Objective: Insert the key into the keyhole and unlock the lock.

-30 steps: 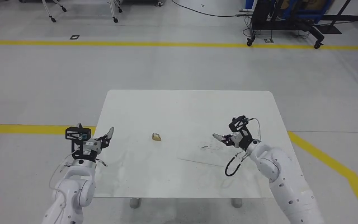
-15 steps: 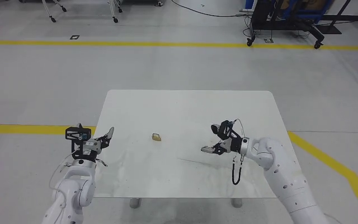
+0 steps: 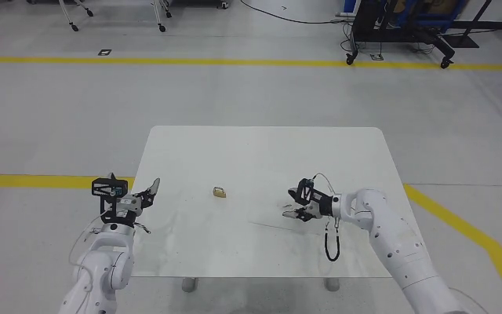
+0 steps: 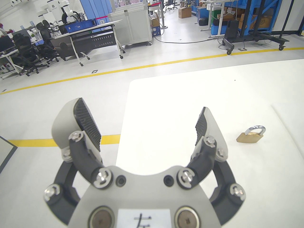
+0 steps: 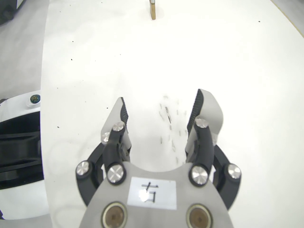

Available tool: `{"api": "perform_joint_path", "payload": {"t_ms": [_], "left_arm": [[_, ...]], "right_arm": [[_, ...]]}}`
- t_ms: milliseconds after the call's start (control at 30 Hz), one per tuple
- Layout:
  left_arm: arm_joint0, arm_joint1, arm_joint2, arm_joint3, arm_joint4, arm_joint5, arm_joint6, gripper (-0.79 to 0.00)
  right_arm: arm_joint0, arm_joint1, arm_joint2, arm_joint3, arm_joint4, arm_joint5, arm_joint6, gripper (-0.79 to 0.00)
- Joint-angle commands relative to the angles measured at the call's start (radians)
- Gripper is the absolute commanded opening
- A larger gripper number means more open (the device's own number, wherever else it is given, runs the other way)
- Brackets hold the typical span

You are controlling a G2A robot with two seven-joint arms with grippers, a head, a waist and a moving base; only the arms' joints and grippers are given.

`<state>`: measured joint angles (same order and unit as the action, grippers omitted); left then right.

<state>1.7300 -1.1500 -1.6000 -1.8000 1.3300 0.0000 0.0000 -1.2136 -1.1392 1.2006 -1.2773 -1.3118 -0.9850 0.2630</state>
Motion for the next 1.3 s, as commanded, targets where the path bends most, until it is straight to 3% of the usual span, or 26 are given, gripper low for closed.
{"api": "perform_joint_path", "payload": {"t_ms": [0,533,800,1267], "left_arm": [[0.000,0.000,0.000,0.000,0.000,0.000,0.000,0.000],[0.000,0.000,0.000,0.000,0.000,0.000,0.000,0.000],[0.000,0.000,0.000,0.000,0.000,0.000,0.000,0.000],[0.000,0.000,0.000,0.000,0.000,0.000,0.000,0.000]], "right_arm": [[-0.001,0.001,-0.008,-0.003,-0.022,0.014,0.009,-0.446],[0.018,0.003,-0.066,-0.001,-0.053,0.064,0.063,-0.548],[0.027,0.003,-0.086,0.000,-0.046,0.090,0.095,-0.779],[-0.006,0.024,-0.061,-0.049,-0.067,0.095,0.076,-0.785]]}}
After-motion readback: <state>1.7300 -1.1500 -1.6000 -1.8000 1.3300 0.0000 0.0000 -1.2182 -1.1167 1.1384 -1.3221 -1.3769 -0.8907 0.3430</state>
